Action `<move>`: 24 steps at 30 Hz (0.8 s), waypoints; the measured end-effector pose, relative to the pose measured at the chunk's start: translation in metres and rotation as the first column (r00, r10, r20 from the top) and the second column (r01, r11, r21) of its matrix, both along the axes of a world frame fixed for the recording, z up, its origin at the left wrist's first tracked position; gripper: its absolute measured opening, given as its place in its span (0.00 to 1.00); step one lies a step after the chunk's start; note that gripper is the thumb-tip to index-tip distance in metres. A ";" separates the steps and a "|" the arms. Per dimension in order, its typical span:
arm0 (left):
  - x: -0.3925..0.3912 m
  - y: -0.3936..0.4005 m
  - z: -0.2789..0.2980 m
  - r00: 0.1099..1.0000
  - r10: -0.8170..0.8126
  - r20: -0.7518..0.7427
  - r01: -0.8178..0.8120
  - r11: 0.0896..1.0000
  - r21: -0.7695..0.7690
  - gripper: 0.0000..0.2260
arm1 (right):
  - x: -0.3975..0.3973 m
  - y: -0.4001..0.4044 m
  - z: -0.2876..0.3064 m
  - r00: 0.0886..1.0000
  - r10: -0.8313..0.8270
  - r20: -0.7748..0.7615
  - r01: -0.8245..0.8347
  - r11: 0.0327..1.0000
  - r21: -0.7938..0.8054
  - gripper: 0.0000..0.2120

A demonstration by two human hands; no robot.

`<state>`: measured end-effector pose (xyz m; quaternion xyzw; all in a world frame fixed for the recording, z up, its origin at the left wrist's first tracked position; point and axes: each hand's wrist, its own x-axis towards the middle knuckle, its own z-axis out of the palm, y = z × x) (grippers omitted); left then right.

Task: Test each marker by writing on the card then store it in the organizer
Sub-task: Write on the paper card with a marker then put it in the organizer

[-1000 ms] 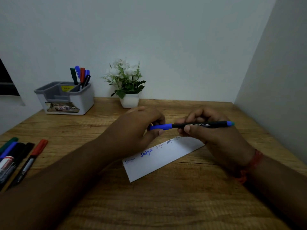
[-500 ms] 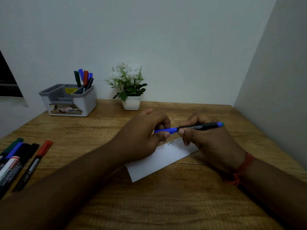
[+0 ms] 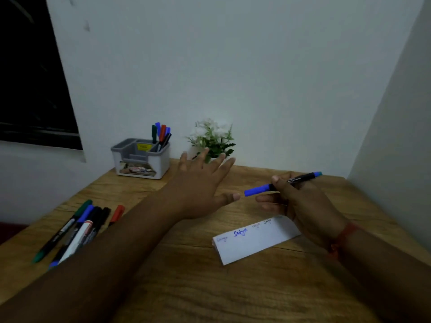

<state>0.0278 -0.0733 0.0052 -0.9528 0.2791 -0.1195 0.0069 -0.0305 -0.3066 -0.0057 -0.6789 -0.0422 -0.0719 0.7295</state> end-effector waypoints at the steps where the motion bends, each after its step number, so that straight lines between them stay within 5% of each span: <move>1: 0.002 0.009 0.002 1.000 0.031 0.006 -0.031 0.999 0.018 0.39 | 0.004 0.009 0.002 1.000 0.019 -0.006 -0.019 1.000 0.002 0.15; 4: 0.006 0.043 0.003 0.994 0.109 -0.010 -0.109 0.993 0.041 0.37 | 0.017 0.037 0.008 0.999 0.053 -0.006 -0.053 0.998 -0.025 0.13; 14: 0.019 0.169 -0.014 0.944 0.331 0.003 -0.330 0.942 0.053 0.36 | 0.087 0.162 0.041 0.992 0.040 0.118 0.021 0.879 -0.476 0.09; 18: 0.021 0.184 -0.026 0.934 0.342 -0.102 -0.345 0.938 -0.015 0.46 | 0.125 0.204 0.069 0.983 0.049 0.179 0.101 0.665 -0.739 0.09; 24: 0.023 0.191 -0.026 0.941 0.311 -0.131 -0.319 0.947 -0.046 0.36 | 0.174 0.246 0.102 0.923 0.056 0.380 0.328 0.403 -0.855 0.07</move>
